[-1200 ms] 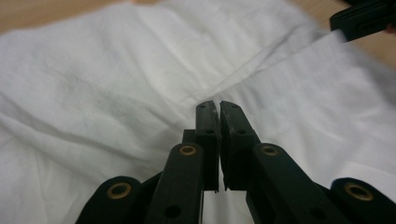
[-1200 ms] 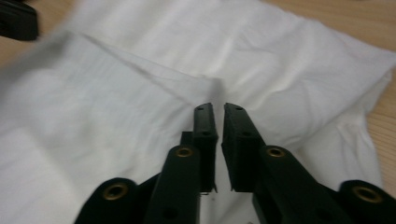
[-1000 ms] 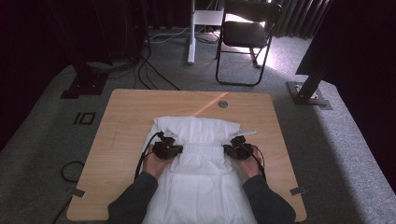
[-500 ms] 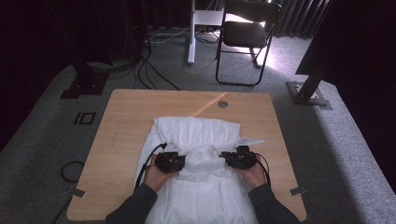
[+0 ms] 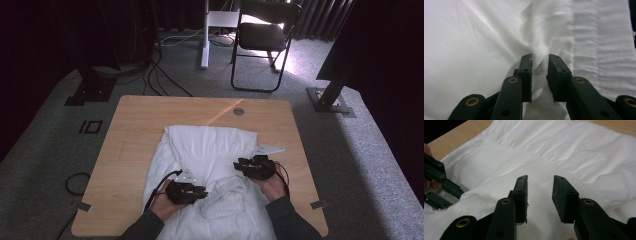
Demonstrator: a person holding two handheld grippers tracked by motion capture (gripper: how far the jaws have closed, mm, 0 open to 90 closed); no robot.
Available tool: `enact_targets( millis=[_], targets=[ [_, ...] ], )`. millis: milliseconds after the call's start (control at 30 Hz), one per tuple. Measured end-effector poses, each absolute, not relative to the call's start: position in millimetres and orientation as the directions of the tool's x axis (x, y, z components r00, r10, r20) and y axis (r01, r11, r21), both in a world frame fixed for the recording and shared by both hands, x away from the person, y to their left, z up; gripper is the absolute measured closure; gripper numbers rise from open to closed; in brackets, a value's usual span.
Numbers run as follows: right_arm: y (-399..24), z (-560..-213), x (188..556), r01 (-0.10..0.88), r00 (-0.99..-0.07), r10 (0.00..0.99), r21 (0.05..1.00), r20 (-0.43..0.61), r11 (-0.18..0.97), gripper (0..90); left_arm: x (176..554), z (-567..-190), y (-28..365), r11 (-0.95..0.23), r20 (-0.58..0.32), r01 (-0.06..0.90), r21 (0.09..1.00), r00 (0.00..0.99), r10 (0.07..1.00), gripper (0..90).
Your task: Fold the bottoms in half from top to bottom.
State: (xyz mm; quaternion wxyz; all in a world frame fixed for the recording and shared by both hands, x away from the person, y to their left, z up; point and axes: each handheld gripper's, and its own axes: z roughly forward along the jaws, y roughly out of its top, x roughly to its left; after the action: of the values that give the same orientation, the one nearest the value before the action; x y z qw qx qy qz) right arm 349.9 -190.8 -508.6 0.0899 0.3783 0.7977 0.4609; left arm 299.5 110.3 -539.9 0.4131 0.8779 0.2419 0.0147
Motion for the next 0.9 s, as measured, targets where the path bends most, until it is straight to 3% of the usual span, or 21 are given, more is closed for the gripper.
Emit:
enact_targets(
  millis=[367,500,633,900],
  targets=[
    [-173,-545,296,0.541,-0.748,0.640,0.721,0.176,0.433,70.1,305,-539,125,-0.490,-0.149,0.460,0.740,0.823,0.548,64.5],
    [-174,-551,292,0.555,-0.763,0.613,0.694,0.205,0.459,68.6,314,-530,131,-0.464,-0.101,0.454,0.761,0.789,0.606,60.1],
    [-179,-538,304,0.530,-0.740,0.656,0.731,0.150,0.431,53.1,334,-518,136,-0.452,-0.025,0.421,0.786,0.752,0.658,57.7],
    [-201,-511,377,0.529,-0.577,0.814,0.787,0.061,0.316,49.9,395,-499,152,-0.396,0.047,0.448,0.802,0.613,0.788,55.2]
  ],
)
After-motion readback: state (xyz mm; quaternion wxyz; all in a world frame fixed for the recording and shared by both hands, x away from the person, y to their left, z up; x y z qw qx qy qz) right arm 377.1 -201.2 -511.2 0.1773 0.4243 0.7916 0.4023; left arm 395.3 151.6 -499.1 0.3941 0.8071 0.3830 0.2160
